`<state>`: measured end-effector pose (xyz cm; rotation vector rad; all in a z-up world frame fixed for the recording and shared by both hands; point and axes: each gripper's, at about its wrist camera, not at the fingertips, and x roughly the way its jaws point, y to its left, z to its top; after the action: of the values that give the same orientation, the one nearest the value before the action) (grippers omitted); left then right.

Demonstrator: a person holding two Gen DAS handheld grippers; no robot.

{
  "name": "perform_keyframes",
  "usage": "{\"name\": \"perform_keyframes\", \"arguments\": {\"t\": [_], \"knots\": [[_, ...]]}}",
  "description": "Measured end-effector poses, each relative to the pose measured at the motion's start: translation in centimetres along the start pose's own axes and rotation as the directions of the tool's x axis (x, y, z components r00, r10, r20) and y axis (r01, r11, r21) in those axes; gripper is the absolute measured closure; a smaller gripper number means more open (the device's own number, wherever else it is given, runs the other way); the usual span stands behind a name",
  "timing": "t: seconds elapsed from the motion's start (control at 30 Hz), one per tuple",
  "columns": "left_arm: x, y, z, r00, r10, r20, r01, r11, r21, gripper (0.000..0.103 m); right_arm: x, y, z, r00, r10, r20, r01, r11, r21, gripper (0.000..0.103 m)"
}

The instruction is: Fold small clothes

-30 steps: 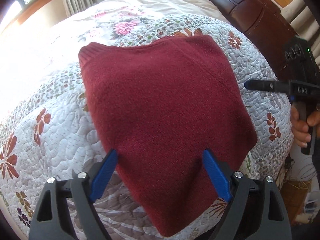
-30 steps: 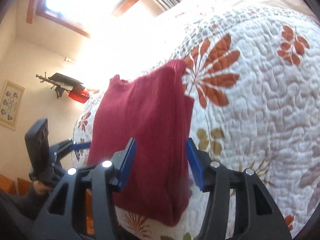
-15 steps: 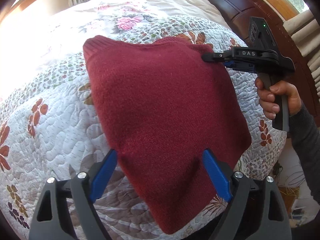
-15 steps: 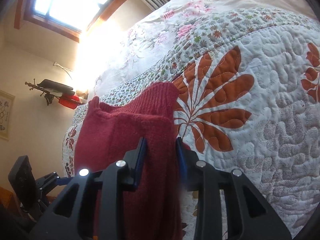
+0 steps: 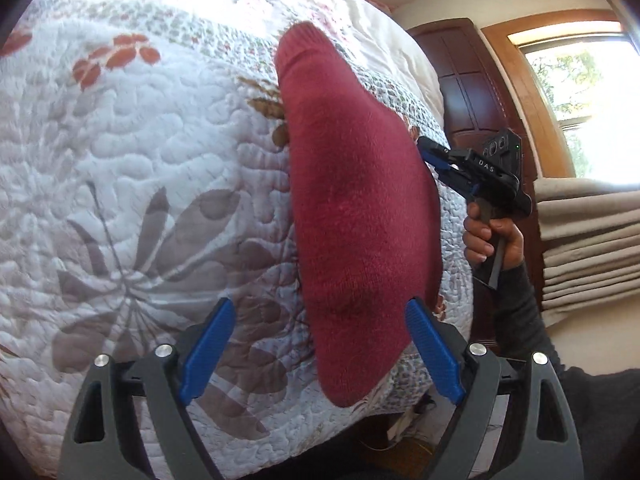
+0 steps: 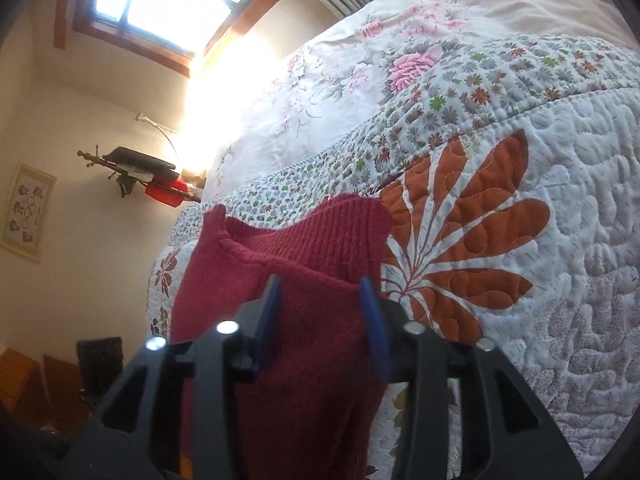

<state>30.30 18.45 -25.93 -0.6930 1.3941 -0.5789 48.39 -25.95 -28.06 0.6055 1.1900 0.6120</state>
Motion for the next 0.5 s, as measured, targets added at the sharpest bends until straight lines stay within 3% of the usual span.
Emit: {"name": "perform_keyframes", "arguments": {"t": [0.03, 0.07, 0.17, 0.3, 0.37, 0.5], "knots": [[0.5, 0.8, -0.1, 0.999, -0.05, -0.019, 0.049, 0.997, -0.053, 0.016, -0.8, -0.9, -0.2, 0.999, 0.045, 0.004, -0.045, 0.998, 0.033, 0.009], [0.8, 1.5, -0.2, 0.996, -0.085, -0.025, 0.082, 0.992, -0.094, 0.016, -1.2, -2.0, -0.6, 0.994, 0.108, -0.008, -0.107, 0.992, 0.069, 0.007], [1.7, 2.2, -0.3, 0.983, -0.18, -0.044, 0.172, 0.974, -0.149, 0.015, -1.0, -5.5, -2.7, 0.965, 0.253, -0.067, -0.235, 0.951, 0.201, 0.007], [3.9, 2.5, -0.2, 0.958, -0.273, -0.091, 0.251, 0.947, -0.2, 0.014, 1.6, -8.3, -4.9, 0.918, 0.378, -0.122, -0.329, 0.896, 0.299, 0.007], [4.9, 2.7, -0.1, 0.946, -0.31, -0.091, 0.283, 0.931, -0.231, 0.014, 3.0, -8.5, -5.1, 0.902, 0.411, -0.133, -0.356, 0.882, 0.308, 0.007], [6.1, 2.7, 0.7, 0.947, -0.314, -0.07, 0.29, 0.927, -0.238, 0.013, 4.7, -7.4, -4.6, 0.889, 0.437, -0.137, -0.386, 0.876, 0.29, 0.007]]}}
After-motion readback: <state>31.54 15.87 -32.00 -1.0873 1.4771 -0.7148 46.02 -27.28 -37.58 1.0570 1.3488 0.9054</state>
